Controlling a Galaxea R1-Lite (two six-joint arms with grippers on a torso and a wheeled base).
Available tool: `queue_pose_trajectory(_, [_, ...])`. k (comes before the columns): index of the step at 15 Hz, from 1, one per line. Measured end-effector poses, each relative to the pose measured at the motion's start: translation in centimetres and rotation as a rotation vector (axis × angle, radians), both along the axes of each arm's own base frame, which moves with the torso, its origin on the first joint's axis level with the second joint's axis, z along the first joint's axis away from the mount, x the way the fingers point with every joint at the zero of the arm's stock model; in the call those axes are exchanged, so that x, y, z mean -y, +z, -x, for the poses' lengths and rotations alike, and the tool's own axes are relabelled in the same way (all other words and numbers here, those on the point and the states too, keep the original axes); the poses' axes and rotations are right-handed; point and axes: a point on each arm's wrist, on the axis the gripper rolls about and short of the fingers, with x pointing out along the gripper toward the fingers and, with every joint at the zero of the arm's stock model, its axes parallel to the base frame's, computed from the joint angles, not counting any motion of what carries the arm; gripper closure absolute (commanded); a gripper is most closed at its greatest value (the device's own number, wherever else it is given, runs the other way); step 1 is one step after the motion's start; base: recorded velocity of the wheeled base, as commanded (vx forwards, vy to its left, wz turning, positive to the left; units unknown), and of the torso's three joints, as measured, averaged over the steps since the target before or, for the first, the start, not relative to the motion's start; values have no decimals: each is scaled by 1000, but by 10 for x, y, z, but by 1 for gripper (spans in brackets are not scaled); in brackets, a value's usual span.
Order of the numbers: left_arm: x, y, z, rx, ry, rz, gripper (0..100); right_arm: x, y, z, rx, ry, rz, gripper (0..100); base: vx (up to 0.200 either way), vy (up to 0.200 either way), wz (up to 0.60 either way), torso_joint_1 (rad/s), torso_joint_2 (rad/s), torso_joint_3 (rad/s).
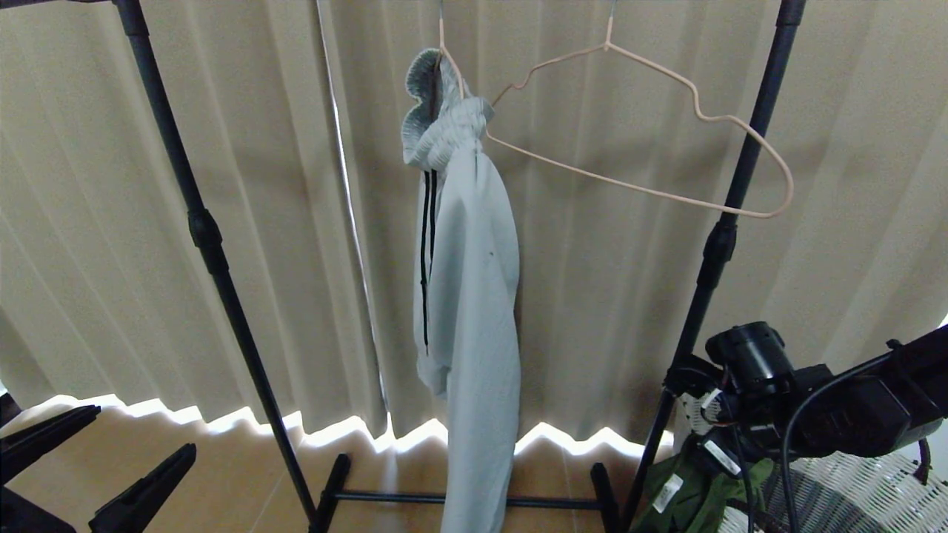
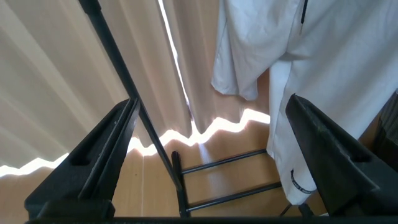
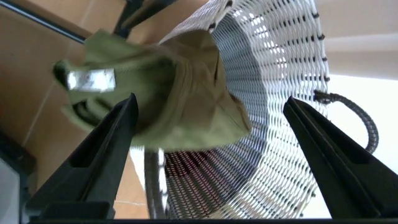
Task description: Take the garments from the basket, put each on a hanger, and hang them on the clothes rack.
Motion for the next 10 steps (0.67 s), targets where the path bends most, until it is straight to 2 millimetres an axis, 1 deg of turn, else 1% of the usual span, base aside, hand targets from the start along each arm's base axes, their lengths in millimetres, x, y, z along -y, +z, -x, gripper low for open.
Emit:
queue_pose_trajectory(1, [0,0,0,0,0,0,0,1,-4,-4,-7,-12,14,0,0,0,0,0,0,0])
queue_pose_trajectory(2, [0,0,0,0,0,0,0,2,-8,-7,-14,-25,29,100,0,0,0,0,0,0])
queue_pose_trajectory(4, [0,0,0,-1,0,1,0,4,-15,-11,-29,-39,38,100,0,0,0,0,0,0])
queue_pose_trajectory(6, [0,0,0,0,-1,0,0,5,-16,-12,-34,-43,40,100,0,0,0,0,0,0])
queue_pose_trajectory(8, [0,-1,0,-3,0,1,0,5,-13,-9,-25,-45,36,100,0,0,0,0,0,0])
queue_pose_trajectory(10, [0,-1,0,-4,0,1,0,6,-2,-3,14,-71,9,100,0,0,0,0,0,0])
